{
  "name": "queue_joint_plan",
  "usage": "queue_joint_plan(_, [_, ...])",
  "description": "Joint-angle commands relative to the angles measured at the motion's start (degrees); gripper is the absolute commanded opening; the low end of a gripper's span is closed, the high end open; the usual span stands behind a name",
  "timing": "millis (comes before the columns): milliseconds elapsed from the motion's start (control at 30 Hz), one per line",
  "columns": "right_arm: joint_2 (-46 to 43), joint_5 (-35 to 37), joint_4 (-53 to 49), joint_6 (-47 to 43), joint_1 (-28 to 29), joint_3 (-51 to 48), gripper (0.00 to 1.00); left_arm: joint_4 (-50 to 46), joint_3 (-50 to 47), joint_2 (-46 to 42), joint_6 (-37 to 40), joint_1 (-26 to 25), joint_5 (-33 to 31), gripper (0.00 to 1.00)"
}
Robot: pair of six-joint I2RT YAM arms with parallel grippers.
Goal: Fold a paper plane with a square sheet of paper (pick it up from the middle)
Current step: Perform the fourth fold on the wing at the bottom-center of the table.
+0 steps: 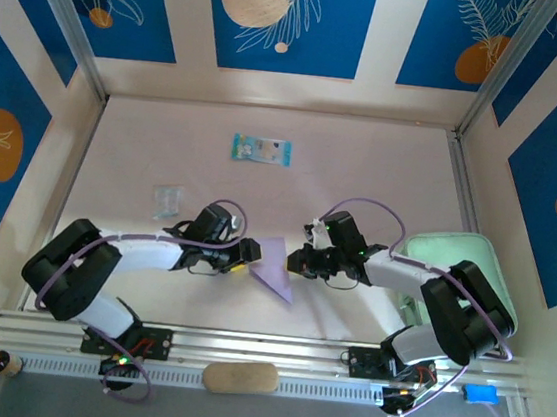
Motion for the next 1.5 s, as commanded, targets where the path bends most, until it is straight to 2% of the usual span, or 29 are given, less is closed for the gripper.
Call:
queue_joint_plan(0, [-1.58, -2.45, 1.79, 0.86, -0.3, -1.1, 0.07, 3.38, 1.33, 1.72, -1.39, 0.54, 2.31, 0.56])
queue_joint_plan(300, [-1.66, -2.35, 1.73, 1.17, -0.32, -1.52, 0.07, 6.77, 2.19, 4.25, -2.36, 0.54, 4.13, 0.44])
queue_joint_plan(500, [-1.47, -0.45, -0.79, 0.42, -0.4, -1.47, 0.09, 6.91, 0.99, 2.92, -2.68, 0.6, 2.12, 0.24])
queue_joint_plan(633, [-2.43, 2.12, -4.86, -0.47, 0.21, -0.84, 0.19, 6.8, -0.42, 1.35, -3.22, 0.57, -0.27, 0.11])
queue_joint_plan(833, [-9.48, 13.07, -11.93, -0.77, 3.79, -0.73, 0.39, 6.55, -2.62, -1.93, -4.95, 0.3, -4.72, 0.03])
queue_joint_plan(1000, [-15.1, 26.26, -12.77, -1.56, 9.0, -2.33, 0.43, 4.48, -4.35, -6.26, -7.3, -0.94, -11.61, 0.02])
queue_joint_plan(1067, [-16.68, 33.63, -10.11, -3.75, 13.3, -3.99, 0.43, 2.5, -4.44, -7.65, -8.81, -1.68, -14.65, 0.01])
queue_joint_plan(1133, [-17.85, 41.19, -4.81, -7.64, 18.64, -6.53, 0.48, 1.99, -4.61, -8.6, -9.88, -2.87, -17.52, 0.01])
queue_joint_plan(1233, [-17.59, 45.93, 0.81, -13.39, 23.24, -8.9, 0.51, 1.13, -4.36, -8.99, -11.02, -4.24, -20.12, 0.02])
queue_joint_plan(1367, [-14.85, 51.0, 4.33, -22.21, 28.72, -8.66, 0.5, 1.47, -4.04, -8.86, -10.14, -4.65, -19.01, 0.12])
queue_joint_plan(1467, [-11.76, 54.07, 9.02, -27.82, 32.23, -8.84, 0.5, 2.42, -3.75, -8.7, -8.37, -4.62, -17.19, 0.23])
